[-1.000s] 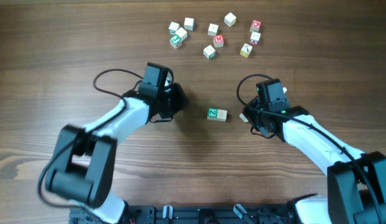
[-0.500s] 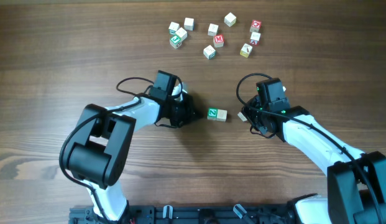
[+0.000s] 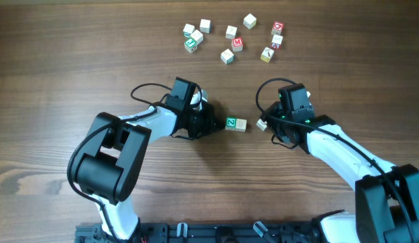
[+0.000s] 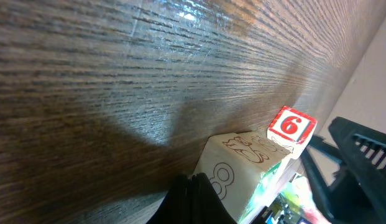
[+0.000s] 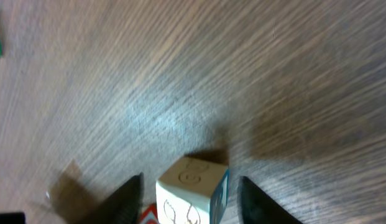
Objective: Form a horizontal line
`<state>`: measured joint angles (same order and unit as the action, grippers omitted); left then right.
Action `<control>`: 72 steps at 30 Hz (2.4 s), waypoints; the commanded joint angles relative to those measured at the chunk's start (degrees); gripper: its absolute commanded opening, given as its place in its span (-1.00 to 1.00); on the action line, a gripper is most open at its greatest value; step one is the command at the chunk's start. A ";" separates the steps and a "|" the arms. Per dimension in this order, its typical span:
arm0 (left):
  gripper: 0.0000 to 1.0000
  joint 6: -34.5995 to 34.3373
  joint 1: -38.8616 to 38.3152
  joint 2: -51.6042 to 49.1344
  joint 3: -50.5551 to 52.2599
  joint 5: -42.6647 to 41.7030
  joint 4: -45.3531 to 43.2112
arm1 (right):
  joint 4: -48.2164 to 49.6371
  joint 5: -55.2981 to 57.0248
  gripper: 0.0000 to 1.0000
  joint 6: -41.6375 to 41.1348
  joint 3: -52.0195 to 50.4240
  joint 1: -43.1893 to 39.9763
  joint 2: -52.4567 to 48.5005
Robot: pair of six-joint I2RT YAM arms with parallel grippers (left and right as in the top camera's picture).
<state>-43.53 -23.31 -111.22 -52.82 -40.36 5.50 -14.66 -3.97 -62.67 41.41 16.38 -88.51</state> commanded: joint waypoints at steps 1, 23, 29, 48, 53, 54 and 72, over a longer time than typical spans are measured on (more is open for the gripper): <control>-0.92 1.36 -0.04 -1.14 0.52 1.01 -0.15 | 1.57 4.90 -0.31 2.73 0.28 -0.85 -0.52; -0.92 1.31 -0.07 -1.14 0.52 1.01 -0.17 | 3.45 -5.16 -0.91 2.67 0.26 -1.77 -8.02; -0.92 1.31 -0.07 -1.14 0.52 1.01 -0.15 | 1.99 -3.72 -0.91 1.38 0.26 -1.84 -7.91; -0.92 1.29 -0.07 -1.14 0.52 1.01 -0.17 | -1.46 -8.17 -0.91 1.20 0.28 -1.77 -5.66; -0.92 1.29 -0.07 -1.14 0.52 1.01 -0.17 | 0.15 -10.80 -0.91 2.29 0.26 -1.77 -5.66; -0.92 1.29 -0.07 -1.14 0.52 1.01 -0.17 | 0.63 -10.97 -0.90 2.73 0.28 -1.77 -5.66; -0.92 1.29 -0.07 -1.14 0.52 1.01 -0.17 | 0.72 -12.66 -0.91 2.40 0.28 -1.77 -5.66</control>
<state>-43.53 -23.31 -111.22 -52.82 -40.34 5.48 -14.11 -15.51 -61.21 42.15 14.57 -94.17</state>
